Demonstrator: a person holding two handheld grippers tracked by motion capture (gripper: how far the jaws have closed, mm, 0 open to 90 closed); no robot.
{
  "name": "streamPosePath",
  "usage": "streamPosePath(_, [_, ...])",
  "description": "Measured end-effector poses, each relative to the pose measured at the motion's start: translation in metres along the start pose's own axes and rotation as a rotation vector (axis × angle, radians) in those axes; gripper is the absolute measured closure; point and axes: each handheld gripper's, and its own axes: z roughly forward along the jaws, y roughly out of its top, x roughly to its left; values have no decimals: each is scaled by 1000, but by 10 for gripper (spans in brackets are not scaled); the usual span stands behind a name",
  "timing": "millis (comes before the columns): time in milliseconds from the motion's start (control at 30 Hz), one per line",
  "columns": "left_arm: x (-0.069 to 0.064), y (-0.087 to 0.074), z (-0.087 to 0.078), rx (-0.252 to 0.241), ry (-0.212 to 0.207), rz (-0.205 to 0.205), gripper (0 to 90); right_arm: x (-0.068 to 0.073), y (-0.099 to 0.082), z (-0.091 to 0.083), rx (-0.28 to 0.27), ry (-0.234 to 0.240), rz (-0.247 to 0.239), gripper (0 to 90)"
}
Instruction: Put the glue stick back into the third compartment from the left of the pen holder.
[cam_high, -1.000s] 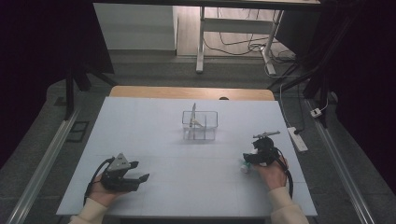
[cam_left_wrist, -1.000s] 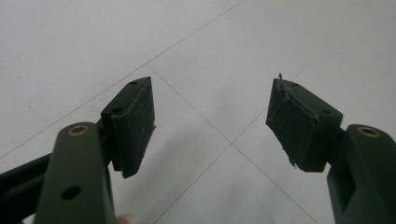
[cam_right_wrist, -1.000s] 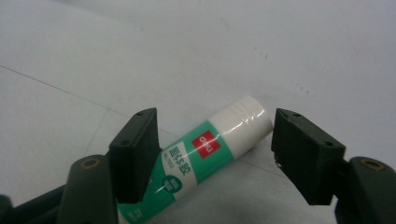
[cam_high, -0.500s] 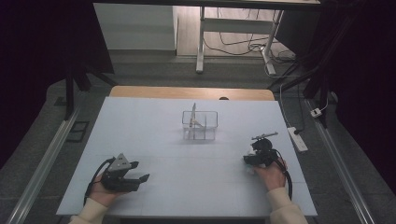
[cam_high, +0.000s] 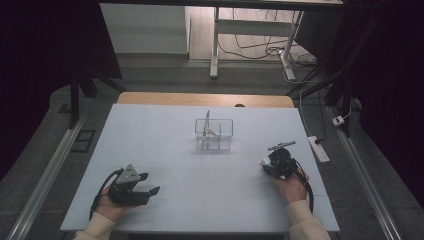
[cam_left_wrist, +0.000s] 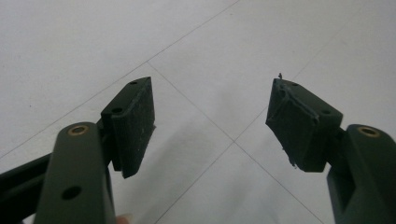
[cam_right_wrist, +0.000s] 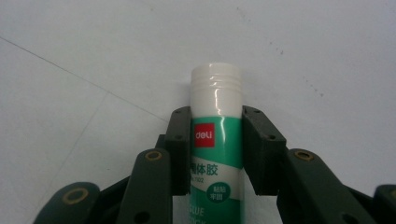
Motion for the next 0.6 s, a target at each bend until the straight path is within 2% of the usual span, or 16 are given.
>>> streamPosePath(267, [-1,0,1,7,0,7,324,-4,0,-12,-91,51,26,645])
streamPosePath(600, [-2,0,3,20,5,21,324,-5,1,-21,-158,83,33,645])
